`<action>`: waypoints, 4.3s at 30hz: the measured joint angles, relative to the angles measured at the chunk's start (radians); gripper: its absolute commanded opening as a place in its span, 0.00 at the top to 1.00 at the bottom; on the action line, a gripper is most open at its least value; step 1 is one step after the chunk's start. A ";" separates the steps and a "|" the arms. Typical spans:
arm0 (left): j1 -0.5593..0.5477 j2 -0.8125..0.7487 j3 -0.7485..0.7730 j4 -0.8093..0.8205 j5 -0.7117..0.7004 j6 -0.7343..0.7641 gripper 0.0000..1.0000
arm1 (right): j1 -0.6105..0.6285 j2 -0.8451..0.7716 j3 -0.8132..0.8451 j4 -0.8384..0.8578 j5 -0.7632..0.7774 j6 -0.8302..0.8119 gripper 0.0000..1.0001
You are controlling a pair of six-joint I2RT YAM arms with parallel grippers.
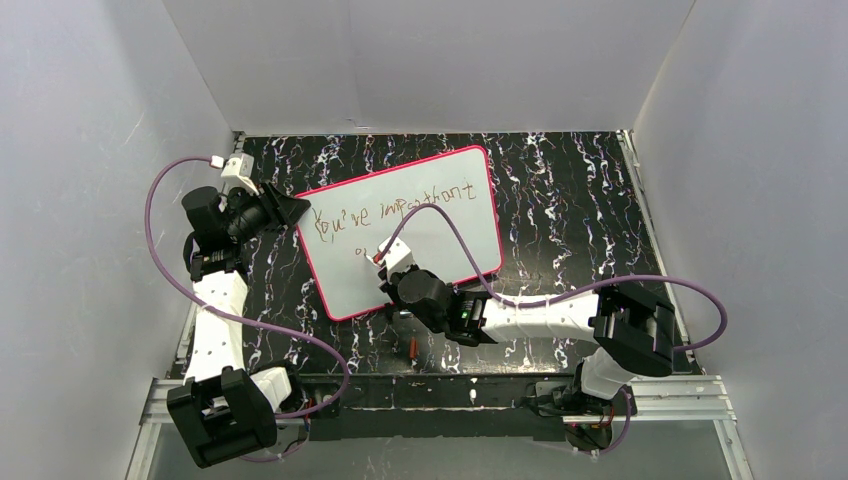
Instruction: Write a sentence on the whiteboard
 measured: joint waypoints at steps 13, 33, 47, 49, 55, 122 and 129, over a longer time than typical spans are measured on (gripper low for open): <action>0.000 0.000 0.000 0.000 0.000 0.000 0.63 | 0.000 -0.001 0.000 0.001 -0.001 -0.002 0.99; 0.000 0.000 0.000 0.001 0.001 0.000 0.63 | 0.001 -0.006 0.047 -0.015 0.042 -0.031 0.99; 0.000 0.000 0.000 0.001 0.001 0.000 0.63 | 0.004 0.019 0.066 -0.026 0.049 -0.038 0.99; 0.000 0.000 0.000 0.001 0.001 0.000 0.63 | 0.005 0.019 0.066 -0.031 0.049 -0.035 0.99; 0.000 0.000 0.000 0.000 0.000 0.000 0.63 | 0.007 0.019 0.065 -0.053 0.046 -0.017 0.99; 0.000 0.000 0.000 0.001 0.000 0.000 0.63 | 0.020 0.006 0.050 -0.084 0.113 0.031 0.99; 0.000 0.000 0.000 0.001 0.000 0.000 0.63 | 0.017 0.006 0.065 -0.082 0.136 0.012 0.99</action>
